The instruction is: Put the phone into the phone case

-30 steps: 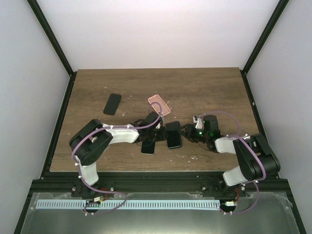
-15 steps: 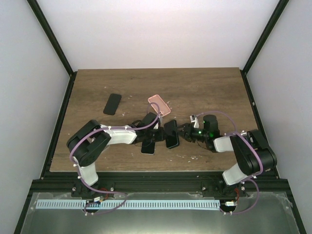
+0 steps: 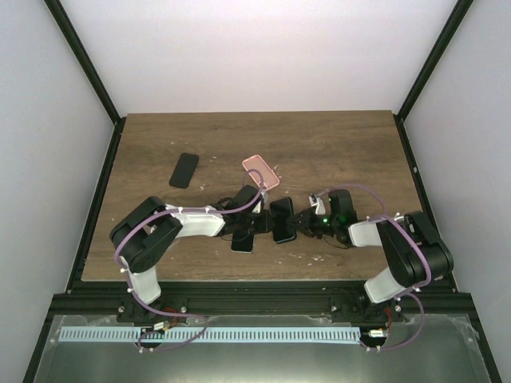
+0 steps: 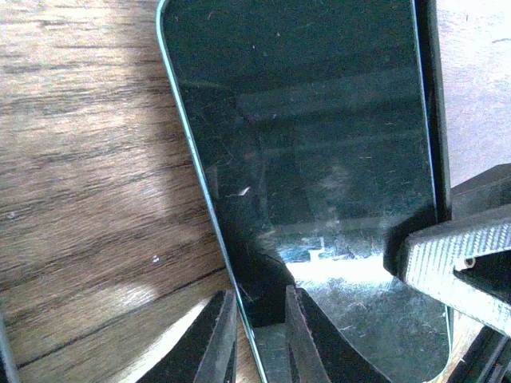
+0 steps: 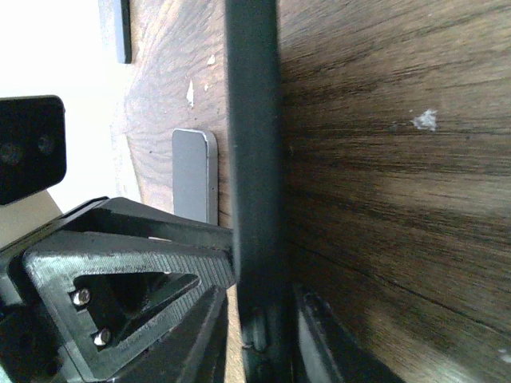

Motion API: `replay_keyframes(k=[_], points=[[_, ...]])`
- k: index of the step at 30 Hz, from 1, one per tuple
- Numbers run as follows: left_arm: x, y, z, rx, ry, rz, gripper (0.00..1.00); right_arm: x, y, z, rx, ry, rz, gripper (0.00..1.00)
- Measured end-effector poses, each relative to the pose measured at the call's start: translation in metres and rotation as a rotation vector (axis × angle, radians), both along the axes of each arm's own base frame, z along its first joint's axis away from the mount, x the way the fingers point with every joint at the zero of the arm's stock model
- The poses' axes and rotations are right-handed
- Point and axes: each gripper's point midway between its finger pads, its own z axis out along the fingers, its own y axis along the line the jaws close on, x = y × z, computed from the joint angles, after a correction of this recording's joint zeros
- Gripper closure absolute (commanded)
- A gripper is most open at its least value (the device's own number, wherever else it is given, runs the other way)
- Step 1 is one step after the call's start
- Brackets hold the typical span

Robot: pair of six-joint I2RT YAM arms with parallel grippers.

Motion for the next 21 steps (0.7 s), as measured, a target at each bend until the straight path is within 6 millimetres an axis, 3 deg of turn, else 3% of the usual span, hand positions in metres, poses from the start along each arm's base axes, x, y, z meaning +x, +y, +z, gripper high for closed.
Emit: replay_keyframes(k=[5, 8, 10, 14, 17, 21], points=[[-0.004, -0.001, 0.001, -0.007, 0.016, -0.011, 0.67, 0.0, 0.001, 0.001, -0.016, -0.013, 0.02, 0.9], [-0.012, -0.001, 0.012, -0.016, 0.027, -0.032, 0.57, -0.003, 0.002, 0.006, -0.009, -0.024, 0.035, 0.91], [-0.016, -0.001, 0.033, -0.039, 0.003, -0.041, 0.51, -0.005, 0.004, 0.012, 0.005, -0.035, 0.049, 0.91], [-0.015, 0.007, 0.096, -0.12, -0.098, -0.032, 0.39, -0.012, 0.007, 0.036, 0.044, -0.081, 0.084, 0.91], [-0.009, 0.027, 0.14, -0.194, -0.17, 0.015, 0.34, -0.019, 0.011, 0.06, 0.094, -0.132, 0.121, 0.91], [-0.006, 0.068, 0.172, -0.253, -0.231, 0.098, 0.19, -0.03, 0.016, 0.093, 0.183, -0.175, 0.173, 0.89]])
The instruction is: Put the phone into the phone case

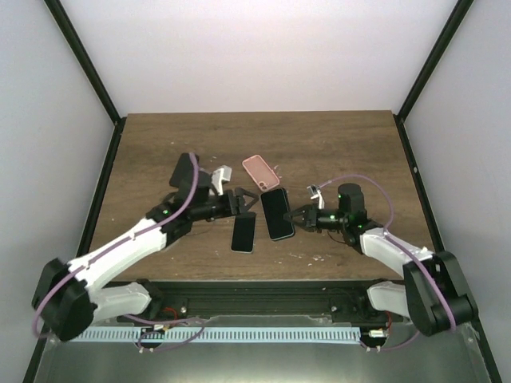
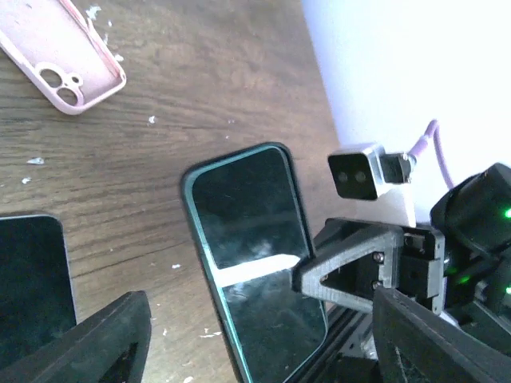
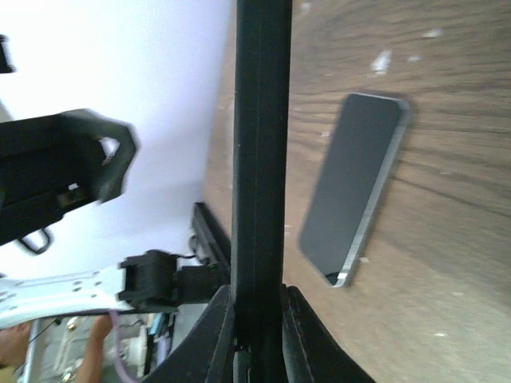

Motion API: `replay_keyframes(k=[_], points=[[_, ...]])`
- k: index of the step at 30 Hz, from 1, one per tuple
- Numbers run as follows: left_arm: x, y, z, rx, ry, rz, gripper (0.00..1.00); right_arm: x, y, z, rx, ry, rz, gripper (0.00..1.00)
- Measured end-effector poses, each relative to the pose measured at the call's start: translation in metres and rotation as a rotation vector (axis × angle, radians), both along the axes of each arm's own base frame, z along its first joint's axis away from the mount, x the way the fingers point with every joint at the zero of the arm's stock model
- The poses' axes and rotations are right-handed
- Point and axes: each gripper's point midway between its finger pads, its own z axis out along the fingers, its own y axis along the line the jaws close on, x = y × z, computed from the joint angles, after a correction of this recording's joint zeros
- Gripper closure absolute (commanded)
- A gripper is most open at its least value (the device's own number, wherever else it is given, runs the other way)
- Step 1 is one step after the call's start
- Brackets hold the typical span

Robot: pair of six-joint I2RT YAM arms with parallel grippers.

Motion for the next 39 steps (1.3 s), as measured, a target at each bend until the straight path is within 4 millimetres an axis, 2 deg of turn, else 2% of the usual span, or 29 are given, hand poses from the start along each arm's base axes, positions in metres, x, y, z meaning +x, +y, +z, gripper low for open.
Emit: replay_keyframes(k=[4, 9, 15, 19, 29, 35, 39], points=[[-0.012, 0.026, 0.03, -0.077, -0.05, 0.032, 0.16, -0.016, 0.008, 0.039, 0.103, -0.051, 0.071, 0.88], [-0.032, 0.028, 0.065, -0.209, -0.109, -0.024, 0.17, -0.041, 0.021, 0.08, 0.209, -0.108, 0.177, 0.88], [-0.045, 0.022, 0.066, -0.303, -0.112, -0.091, 0.18, -0.059, 0.031, 0.11, 0.298, -0.101, 0.254, 0.88], [-0.05, 0.019, 0.076, -0.371, -0.149, -0.124, 0.21, -0.064, 0.033, 0.126, 0.349, -0.096, 0.275, 0.88], [-0.057, 0.017, 0.098, -0.519, -0.219, -0.17, 0.37, -0.075, 0.032, 0.153, 0.435, -0.108, 0.314, 0.88], [-0.06, 0.017, 0.113, -0.583, -0.255, -0.183, 0.48, -0.081, 0.033, 0.158, 0.458, -0.097, 0.334, 0.88], [-0.057, 0.014, 0.113, -0.598, -0.252, -0.189, 0.67, -0.085, 0.037, 0.156, 0.463, -0.078, 0.352, 0.87]])
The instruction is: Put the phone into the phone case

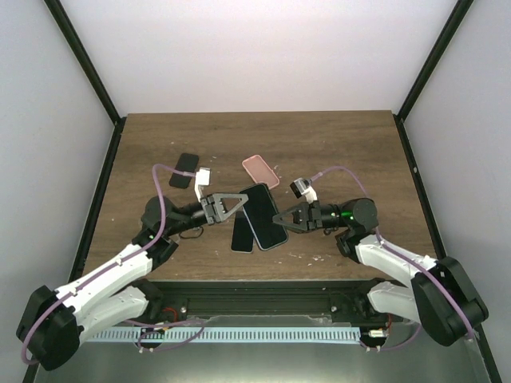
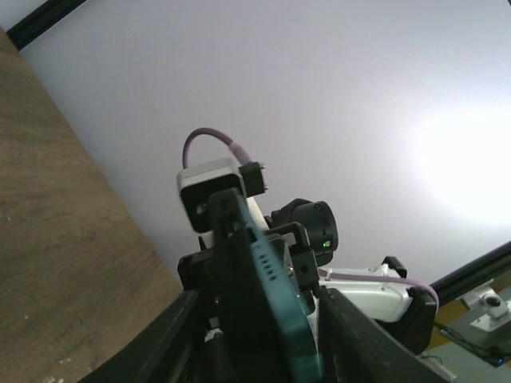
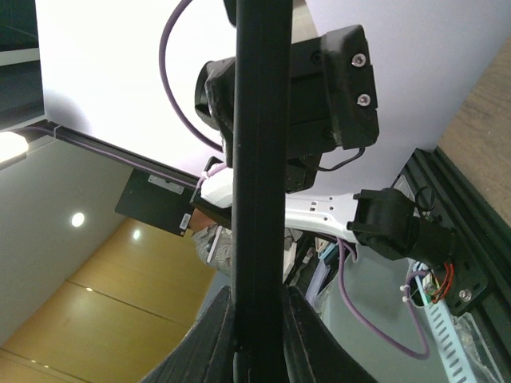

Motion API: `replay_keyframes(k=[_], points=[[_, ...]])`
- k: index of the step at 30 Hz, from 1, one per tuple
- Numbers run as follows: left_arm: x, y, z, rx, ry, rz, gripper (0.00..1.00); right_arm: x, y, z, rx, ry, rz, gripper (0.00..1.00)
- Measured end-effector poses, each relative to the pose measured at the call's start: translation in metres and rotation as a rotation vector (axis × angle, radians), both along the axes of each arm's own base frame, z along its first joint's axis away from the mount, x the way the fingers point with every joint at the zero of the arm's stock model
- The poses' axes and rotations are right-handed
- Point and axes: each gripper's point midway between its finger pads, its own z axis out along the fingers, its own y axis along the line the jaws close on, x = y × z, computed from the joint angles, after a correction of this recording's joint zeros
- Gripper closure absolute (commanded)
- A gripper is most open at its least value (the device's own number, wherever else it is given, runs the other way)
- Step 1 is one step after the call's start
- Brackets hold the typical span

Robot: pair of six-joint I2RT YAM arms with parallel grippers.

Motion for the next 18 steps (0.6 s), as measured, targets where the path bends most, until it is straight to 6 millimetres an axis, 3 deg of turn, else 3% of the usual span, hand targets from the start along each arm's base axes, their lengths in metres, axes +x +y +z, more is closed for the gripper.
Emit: replay_keyframes(k=[3, 9, 14, 16, 18], points=[[-0.001, 0.0, 0.003, -0.013, -0.002, -0.005, 0.78, 0.0, 0.004, -0.004, -0.005, 0.022, 0.011, 0.84], [0.0, 0.0, 0.003, 0.0, 0.015, -0.001, 0.86, 0.001, 0.007, -0.006, -0.002, 0.025, 0.005, 0.74], [0.004, -0.001, -0.002, 0.055, 0.053, 0.016, 0.81, 0.005, 0.009, -0.014, -0.027, 0.039, -0.01, 0.85], [0.006, -0.002, -0.005, 0.077, 0.083, 0.022, 0.74, 0.006, 0.01, -0.015, -0.033, 0.032, -0.021, 0.86], [0.007, -0.002, -0.007, 0.095, 0.109, 0.026, 0.6, 0.006, 0.009, -0.015, -0.034, 0.026, -0.03, 0.87]])
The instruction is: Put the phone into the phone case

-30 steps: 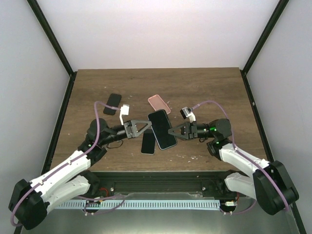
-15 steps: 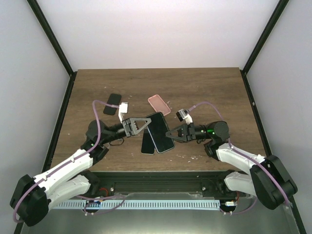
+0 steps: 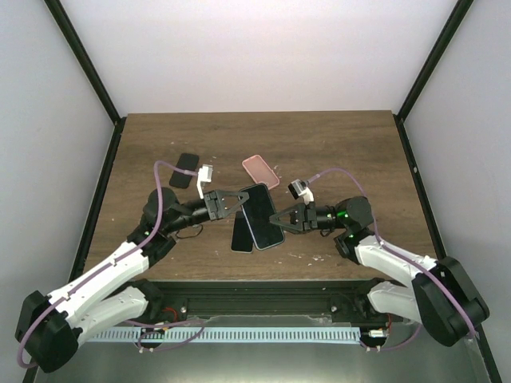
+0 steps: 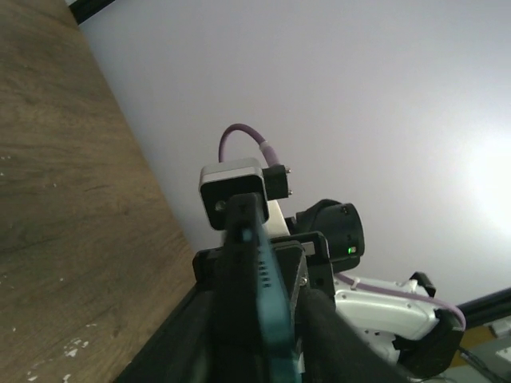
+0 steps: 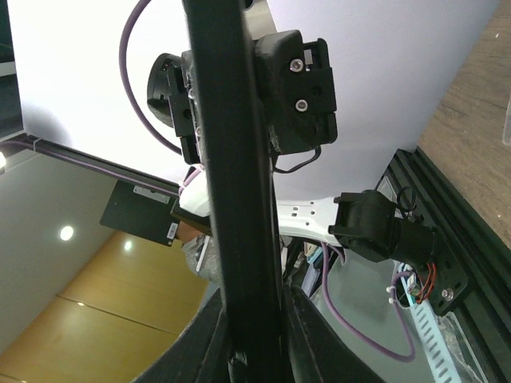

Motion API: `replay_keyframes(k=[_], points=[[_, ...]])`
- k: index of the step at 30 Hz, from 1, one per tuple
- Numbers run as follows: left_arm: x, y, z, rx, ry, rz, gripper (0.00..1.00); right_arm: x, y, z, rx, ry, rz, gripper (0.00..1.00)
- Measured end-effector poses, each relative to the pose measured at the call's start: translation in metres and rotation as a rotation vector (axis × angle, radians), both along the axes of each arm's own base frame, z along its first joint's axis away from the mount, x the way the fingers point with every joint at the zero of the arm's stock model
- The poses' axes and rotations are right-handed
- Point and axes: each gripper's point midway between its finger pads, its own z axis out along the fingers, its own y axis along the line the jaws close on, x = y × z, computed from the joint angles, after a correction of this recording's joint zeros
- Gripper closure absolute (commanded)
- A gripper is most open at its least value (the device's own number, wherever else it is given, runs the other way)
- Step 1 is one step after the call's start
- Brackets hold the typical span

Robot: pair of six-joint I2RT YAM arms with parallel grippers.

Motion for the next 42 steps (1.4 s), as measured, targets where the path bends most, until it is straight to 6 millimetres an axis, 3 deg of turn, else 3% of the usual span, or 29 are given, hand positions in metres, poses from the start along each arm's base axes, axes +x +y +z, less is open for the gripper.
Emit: replay_keyframes(k=[4, 10, 14, 22, 25, 30, 35, 42], points=[[-0.001, 0.001, -0.003, 0.006, 0.022, 0.002, 0.42, 0.0, 0.001, 0.002, 0.005, 0.032, -0.002, 0.88], [-0.01, 0.007, 0.002, -0.045, -0.001, -0.002, 0.42, 0.0, -0.001, 0.007, 0.042, 0.077, -0.006, 0.89], [-0.011, 0.008, 0.001, -0.06, -0.001, -0.003, 0.53, 0.001, -0.001, 0.007, 0.05, 0.102, -0.004, 0.89], [-0.009, 0.006, 0.004, -0.083, 0.005, -0.006, 0.88, -0.001, -0.002, 0.011, 0.07, 0.093, 0.0, 0.82], [-0.009, 0.006, 0.006, -0.09, 0.011, -0.011, 0.96, 0.0, -0.002, 0.009, 0.066, 0.089, -0.004, 0.76], [-0.006, 0.005, -0.001, -0.035, 0.038, 0.003, 1.0, 0.002, -0.001, 0.002, 0.04, 0.106, -0.01, 0.78], [-0.003, 0.005, -0.009, 0.005, 0.075, 0.02, 0.87, 0.005, 0.001, -0.006, 0.011, 0.11, -0.021, 0.87], [-0.001, 0.005, -0.026, 0.061, 0.126, 0.032, 0.42, 0.013, 0.0, -0.008, -0.002, 0.129, -0.094, 0.9]])
